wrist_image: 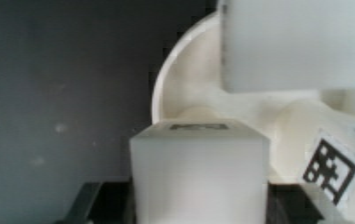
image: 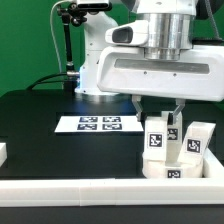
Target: Assemble stool
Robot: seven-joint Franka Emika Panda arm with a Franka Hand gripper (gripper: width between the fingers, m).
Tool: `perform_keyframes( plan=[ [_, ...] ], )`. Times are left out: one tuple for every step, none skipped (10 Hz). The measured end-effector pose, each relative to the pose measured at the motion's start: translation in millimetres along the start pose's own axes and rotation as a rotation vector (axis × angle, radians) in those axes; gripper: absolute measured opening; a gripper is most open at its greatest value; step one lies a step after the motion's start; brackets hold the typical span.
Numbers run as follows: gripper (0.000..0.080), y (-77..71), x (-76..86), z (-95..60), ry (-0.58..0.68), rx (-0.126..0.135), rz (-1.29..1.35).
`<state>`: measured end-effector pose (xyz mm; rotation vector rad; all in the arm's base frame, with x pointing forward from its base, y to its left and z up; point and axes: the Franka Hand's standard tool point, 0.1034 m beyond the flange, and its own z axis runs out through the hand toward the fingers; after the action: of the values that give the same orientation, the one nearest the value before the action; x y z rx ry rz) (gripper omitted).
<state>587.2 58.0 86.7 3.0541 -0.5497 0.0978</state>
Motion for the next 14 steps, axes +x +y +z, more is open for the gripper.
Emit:
perform_keyframes(
  plan=[
    [0.0338,-0.1,-0.1,0.0,0.0,0.001,0.024],
    [0.0338,-0.7,-0.4,0.1,-0.008,0.017,0.15],
    [0.0338,-0.5,-0.3,0.2,-0.019,0.034,0.264],
    [0.0338,-1.1,-0.5,0.1,-0.028,0.047,0.354],
    [0.0338,-2.2,-0.5,-0.1,-0.039,0.06,0.504],
    [0.0338,-2.8,-0.8,0.0,-0.05,0.07,0.608],
    [0.0338,-3.6,-1.2,0.1,-0.064,0.08,0.736],
    [0.0338,-4.3,-1.5,0.2,-0.081,0.091,0.859],
    [0.0338,-5.4,-1.8,0.3,-0.098,0.1,0.996],
    [0.0338,-5.8,-2.4,0.6,-0.111,0.102,1.101],
    [0.0338,-5.3,-2.2,0.8,-0.115,0.105,1.116],
    [0.0338,-5.6,-2.6,0.9,-0.126,0.104,1.198],
    [0.0338,-5.5,-2.8,1.0,-0.132,0.1,1.255],
    [0.0338,-5.7,-2.8,1.0,-0.137,0.099,1.311]
  ],
)
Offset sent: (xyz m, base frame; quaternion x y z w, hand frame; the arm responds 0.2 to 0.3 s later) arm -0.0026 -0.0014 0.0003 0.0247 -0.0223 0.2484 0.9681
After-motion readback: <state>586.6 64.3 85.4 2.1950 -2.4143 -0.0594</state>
